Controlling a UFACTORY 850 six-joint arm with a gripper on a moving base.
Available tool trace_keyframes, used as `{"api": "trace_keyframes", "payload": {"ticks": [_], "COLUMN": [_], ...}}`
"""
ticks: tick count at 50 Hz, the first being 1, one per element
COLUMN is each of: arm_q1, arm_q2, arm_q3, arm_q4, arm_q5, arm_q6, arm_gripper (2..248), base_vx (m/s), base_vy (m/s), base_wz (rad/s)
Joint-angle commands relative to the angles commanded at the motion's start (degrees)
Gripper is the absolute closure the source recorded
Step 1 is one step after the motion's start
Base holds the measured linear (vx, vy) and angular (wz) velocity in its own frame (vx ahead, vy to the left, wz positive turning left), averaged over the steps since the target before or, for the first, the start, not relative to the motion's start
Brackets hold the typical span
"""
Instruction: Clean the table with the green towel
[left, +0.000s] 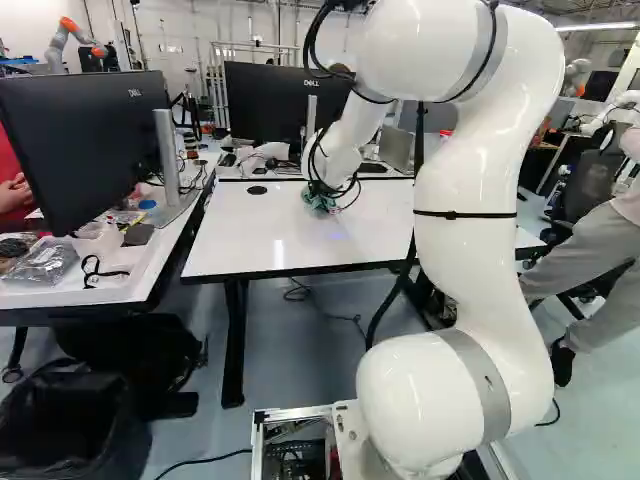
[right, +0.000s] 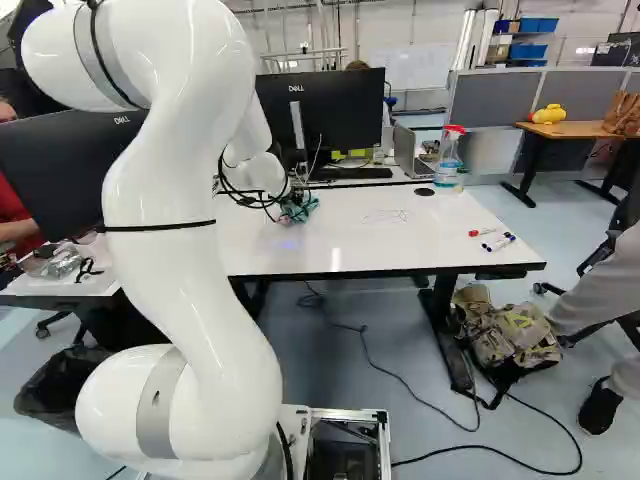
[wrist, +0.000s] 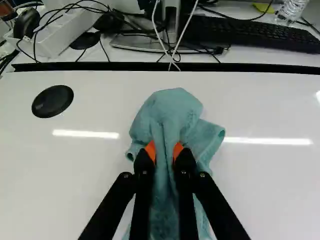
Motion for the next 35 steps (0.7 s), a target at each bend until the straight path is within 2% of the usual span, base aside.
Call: {"api": "trace_keyframes", "payload": {"ticks": [14, 35], "arm_q1": [-2.16, -3.10], "arm_q2": [-0.29, -4.83], "arm_q3": [-0.37, -6.34], "arm_q4": [0.00, 0.00], "arm_q5": [0.00, 0.00], "arm_q6": [0.00, 0.00], "arm_gripper": [195, 195], "base_vx": [0.000, 0.000], "base_vy": [0.000, 0.000], "base_wz": [0.000, 0.000]}}
